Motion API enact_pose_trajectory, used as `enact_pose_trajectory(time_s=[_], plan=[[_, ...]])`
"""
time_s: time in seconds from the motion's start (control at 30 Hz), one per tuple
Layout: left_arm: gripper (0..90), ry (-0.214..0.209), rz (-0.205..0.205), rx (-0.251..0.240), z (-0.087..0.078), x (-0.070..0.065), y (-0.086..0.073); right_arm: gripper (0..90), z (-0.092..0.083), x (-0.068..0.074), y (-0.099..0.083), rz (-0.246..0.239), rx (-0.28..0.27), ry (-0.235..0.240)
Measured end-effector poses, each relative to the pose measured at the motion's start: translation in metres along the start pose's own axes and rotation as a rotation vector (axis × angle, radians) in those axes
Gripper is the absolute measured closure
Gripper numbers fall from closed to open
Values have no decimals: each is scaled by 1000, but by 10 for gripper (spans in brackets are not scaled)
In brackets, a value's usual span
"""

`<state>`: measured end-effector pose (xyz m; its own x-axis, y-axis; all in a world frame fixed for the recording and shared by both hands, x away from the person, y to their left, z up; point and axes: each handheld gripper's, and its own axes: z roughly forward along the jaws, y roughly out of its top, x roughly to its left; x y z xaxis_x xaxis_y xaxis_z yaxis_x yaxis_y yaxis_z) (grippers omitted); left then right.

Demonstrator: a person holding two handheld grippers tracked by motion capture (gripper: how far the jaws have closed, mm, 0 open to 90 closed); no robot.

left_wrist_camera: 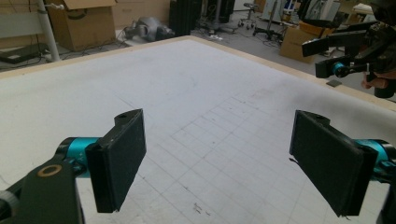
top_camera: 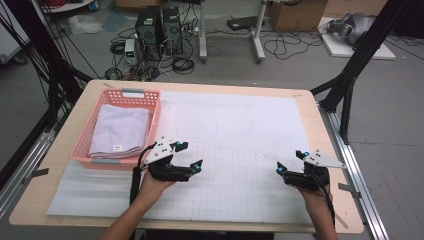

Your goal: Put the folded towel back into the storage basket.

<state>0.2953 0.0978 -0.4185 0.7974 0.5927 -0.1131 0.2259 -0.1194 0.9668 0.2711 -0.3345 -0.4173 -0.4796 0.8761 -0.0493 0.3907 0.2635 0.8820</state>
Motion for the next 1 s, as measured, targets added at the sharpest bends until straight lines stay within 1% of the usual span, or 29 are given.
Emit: enact_pose_trajectory(time_s=[0.07,0.2,0.33,0.47,0.63,0.9,1.0], plan=[[189,-2,5,6,1,0,-2,180,0,0,-1,1,0,-2],[189,-1,0,16,2,-1,-5,180,-1,-1,-1,11,-1,-5],[190,1,-8,20,2,1,-8,180,-1,0,-1,8,-5,-4],[191,5,-11,16,1,3,-8,180,-1,1,-1,10,-2,-1],[191,7,-30,14,0,7,-10,180,-1,1,-1,15,-3,-1],[193,16,-33,16,-1,9,-11,179,0,1,-1,21,5,3],[193,17,-39,16,-1,10,-12,180,1,1,-1,16,3,3]])
